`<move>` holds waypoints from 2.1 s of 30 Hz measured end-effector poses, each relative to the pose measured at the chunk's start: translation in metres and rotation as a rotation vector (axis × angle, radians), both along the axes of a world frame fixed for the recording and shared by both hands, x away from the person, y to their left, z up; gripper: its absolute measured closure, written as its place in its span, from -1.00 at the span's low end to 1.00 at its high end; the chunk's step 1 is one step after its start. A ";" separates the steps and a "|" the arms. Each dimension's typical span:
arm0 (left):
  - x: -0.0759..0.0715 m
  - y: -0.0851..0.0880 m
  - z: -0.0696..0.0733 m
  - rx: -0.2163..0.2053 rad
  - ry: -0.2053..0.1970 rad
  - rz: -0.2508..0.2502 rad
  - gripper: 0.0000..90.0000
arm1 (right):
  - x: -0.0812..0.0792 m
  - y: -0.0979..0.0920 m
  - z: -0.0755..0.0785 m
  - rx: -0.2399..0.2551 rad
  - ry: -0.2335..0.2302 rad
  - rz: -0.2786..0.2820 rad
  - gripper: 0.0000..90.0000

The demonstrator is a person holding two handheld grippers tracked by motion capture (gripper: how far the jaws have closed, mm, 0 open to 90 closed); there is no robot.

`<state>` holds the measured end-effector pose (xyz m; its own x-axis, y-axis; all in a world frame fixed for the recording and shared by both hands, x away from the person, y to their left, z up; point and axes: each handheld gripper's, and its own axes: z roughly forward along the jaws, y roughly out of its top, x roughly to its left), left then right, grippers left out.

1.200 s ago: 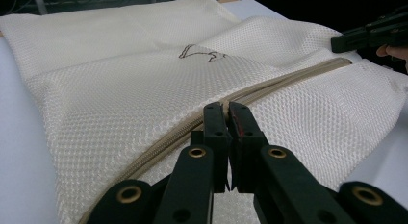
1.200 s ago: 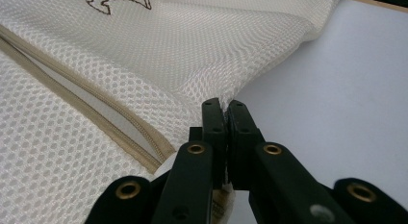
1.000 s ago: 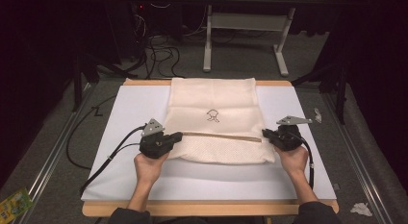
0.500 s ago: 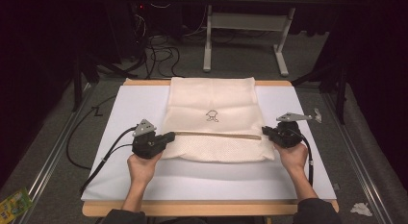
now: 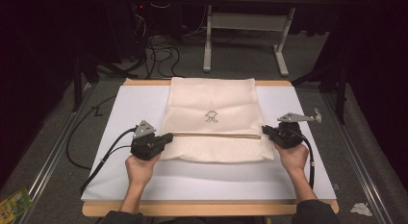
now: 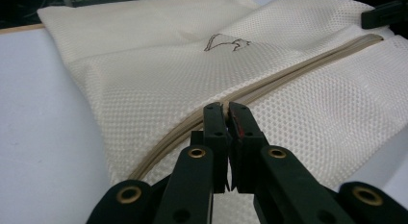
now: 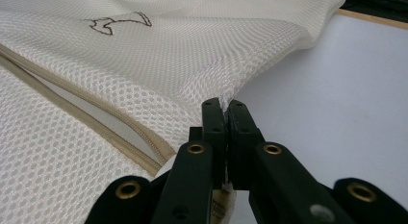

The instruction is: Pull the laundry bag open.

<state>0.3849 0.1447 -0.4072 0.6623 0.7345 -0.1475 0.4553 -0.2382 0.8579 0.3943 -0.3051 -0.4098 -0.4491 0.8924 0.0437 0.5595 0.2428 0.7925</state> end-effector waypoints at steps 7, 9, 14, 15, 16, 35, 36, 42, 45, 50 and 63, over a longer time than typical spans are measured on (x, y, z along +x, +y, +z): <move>0.000 0.003 0.000 -0.003 0.002 0.006 0.94 | -0.003 -0.006 -0.001 0.009 0.008 -0.017 0.98; 0.000 0.004 0.001 -0.001 0.005 0.006 0.94 | -0.003 -0.006 -0.001 0.010 0.006 -0.013 0.98; 0.001 0.008 0.002 -0.014 0.006 0.015 0.94 | -0.003 -0.005 -0.001 0.012 0.002 -0.010 0.98; 0.002 0.007 0.001 -0.018 0.010 0.013 0.94 | -0.004 -0.005 -0.001 0.011 0.006 -0.011 0.98; 0.002 0.007 0.001 -0.018 0.010 0.012 0.94 | -0.004 -0.005 -0.001 0.010 0.007 -0.015 0.98; 0.004 0.022 0.003 -0.026 0.008 0.045 0.94 | -0.004 -0.008 -0.006 0.028 0.009 -0.012 0.98; 0.005 0.024 0.003 -0.037 0.014 0.046 0.94 | -0.004 -0.009 -0.007 0.030 0.005 -0.010 0.98; 0.006 0.028 0.005 -0.044 0.018 0.057 0.94 | -0.006 -0.011 -0.010 0.050 0.011 -0.009 0.98; 0.006 0.031 0.007 -0.041 0.014 0.063 0.94 | -0.005 -0.008 -0.010 0.050 0.014 -0.007 0.99; 0.007 0.038 0.010 -0.045 0.013 0.073 0.94 | -0.006 -0.010 -0.011 0.056 0.014 -0.009 0.99; 0.000 0.053 0.009 -0.004 0.019 0.119 0.94 | -0.001 0.001 -0.006 0.010 0.003 0.005 0.99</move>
<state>0.3854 0.1981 -0.3987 0.5675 0.8072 -0.1625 0.4965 -0.1781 0.8495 0.3930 -0.3045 -0.4155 -0.4538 0.8895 0.0537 0.5608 0.2382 0.7929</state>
